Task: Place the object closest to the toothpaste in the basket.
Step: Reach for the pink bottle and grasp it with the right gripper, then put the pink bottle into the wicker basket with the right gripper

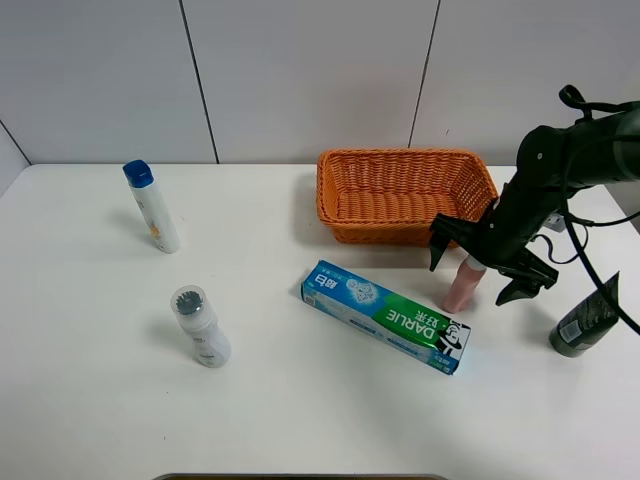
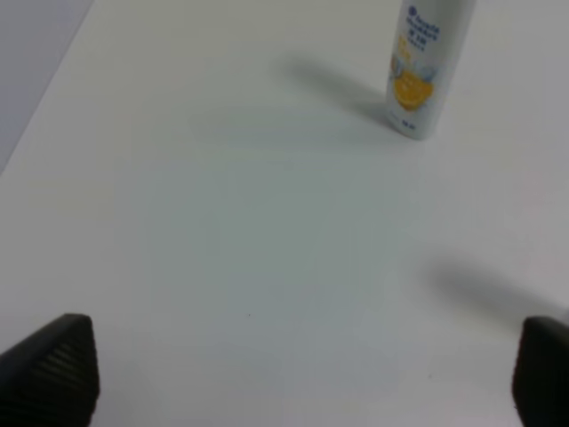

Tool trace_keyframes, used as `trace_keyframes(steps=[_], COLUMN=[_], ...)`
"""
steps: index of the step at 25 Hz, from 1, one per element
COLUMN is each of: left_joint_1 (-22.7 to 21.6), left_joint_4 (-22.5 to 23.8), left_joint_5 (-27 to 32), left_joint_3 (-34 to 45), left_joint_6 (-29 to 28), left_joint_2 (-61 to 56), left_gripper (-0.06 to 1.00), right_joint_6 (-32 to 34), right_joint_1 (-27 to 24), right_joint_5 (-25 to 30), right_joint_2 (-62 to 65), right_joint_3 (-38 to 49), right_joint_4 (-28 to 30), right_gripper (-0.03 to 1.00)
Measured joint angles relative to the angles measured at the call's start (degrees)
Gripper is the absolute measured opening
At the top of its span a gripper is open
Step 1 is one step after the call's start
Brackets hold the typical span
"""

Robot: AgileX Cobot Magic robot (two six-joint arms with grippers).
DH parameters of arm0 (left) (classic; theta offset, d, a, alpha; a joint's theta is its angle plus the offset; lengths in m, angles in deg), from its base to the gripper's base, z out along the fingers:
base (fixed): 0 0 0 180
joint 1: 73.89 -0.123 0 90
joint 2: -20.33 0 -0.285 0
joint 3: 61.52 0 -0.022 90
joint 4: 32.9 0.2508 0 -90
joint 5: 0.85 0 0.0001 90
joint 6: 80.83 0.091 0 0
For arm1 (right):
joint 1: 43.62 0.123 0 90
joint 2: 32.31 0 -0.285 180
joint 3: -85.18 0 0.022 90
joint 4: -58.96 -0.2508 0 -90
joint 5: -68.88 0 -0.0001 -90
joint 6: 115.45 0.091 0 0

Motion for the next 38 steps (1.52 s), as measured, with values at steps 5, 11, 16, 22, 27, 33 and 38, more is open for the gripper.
trace_keyframes(steps=[5,11,16,22,27,33,38], left_joint_1=[0.00,0.00,0.00,0.00,0.00,0.00,0.00], left_joint_4=[0.00,0.00,0.00,0.00,0.00,0.00,0.00], left_joint_5=[0.00,0.00,0.00,0.00,0.00,0.00,0.00], left_joint_3=[0.00,0.00,0.00,0.00,0.00,0.00,0.00], left_joint_6=[0.00,0.00,0.00,0.00,0.00,0.00,0.00], left_joint_2=[0.00,0.00,0.00,0.00,0.00,0.00,0.00], left_gripper=[0.94,0.94,0.94,0.94,0.94,0.94,0.94], right_joint_6=[-0.04,0.01,0.30,0.43,0.43,0.43,0.55], right_joint_1=[0.00,0.00,0.00,0.42,0.42,0.42,0.42], right_joint_5=[0.00,0.00,0.00,-0.08,-0.08,-0.08,-0.02], right_joint_2=[0.00,0.00,0.00,0.00,0.00,0.00,0.00], right_joint_3=[0.00,0.00,0.00,0.00,0.00,0.00,0.00], right_joint_4=[0.00,0.00,0.00,0.00,0.00,0.00,0.00], right_gripper=[0.85,0.60,0.37,0.38,0.38,0.38,0.38])
